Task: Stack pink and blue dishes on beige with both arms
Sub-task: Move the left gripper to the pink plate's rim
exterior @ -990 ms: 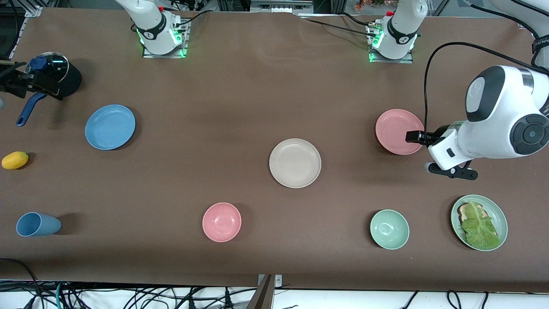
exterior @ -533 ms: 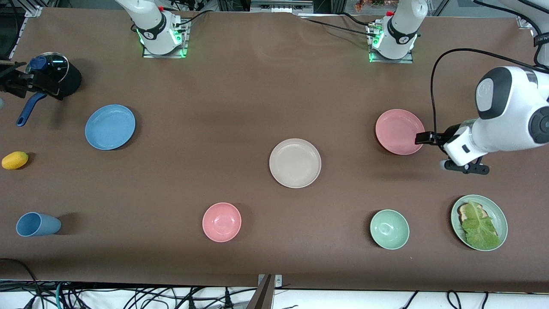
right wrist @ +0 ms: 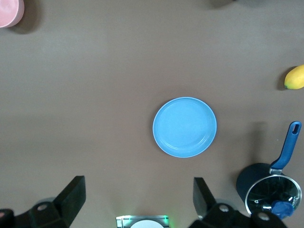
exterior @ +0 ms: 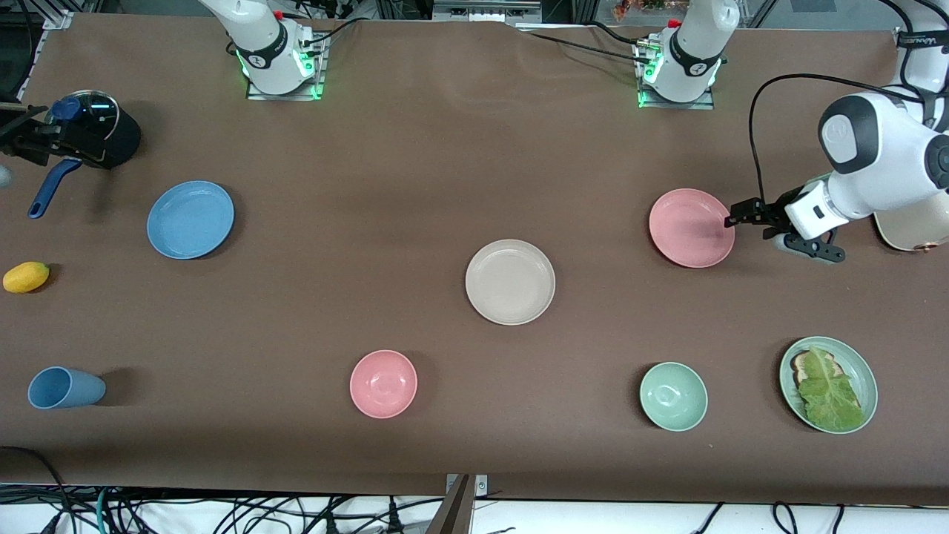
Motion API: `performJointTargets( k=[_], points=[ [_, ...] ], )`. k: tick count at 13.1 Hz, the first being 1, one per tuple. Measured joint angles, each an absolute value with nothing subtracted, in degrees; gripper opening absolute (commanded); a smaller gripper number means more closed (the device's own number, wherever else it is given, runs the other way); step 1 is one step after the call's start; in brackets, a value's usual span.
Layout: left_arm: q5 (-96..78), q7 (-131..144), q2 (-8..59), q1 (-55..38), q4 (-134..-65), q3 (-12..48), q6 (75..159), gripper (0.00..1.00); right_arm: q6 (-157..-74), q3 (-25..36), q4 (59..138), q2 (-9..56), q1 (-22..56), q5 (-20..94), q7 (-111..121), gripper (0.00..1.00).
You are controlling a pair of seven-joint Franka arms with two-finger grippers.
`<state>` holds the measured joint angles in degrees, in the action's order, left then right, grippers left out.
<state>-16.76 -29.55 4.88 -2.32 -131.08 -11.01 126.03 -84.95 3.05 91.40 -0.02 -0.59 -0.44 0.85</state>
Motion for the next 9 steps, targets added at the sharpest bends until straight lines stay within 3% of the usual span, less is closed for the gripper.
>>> performJointTargets(
  k=[4, 9],
  points=[
    [-22.9, -38.9, 4.2, -2.0, -137.9, -11.7, 134.0, 1.0, -84.8, 3.0, 91.4, 0.0, -0.6, -0.3, 0.9, 1.0],
    [-27.0, -48.0, 6.4, -0.1, -139.5, -12.1, 137.0, 1.0, -84.8, 3.0, 91.4, 0.0, -0.6, -0.3, 0.8, 1.0]
  ],
)
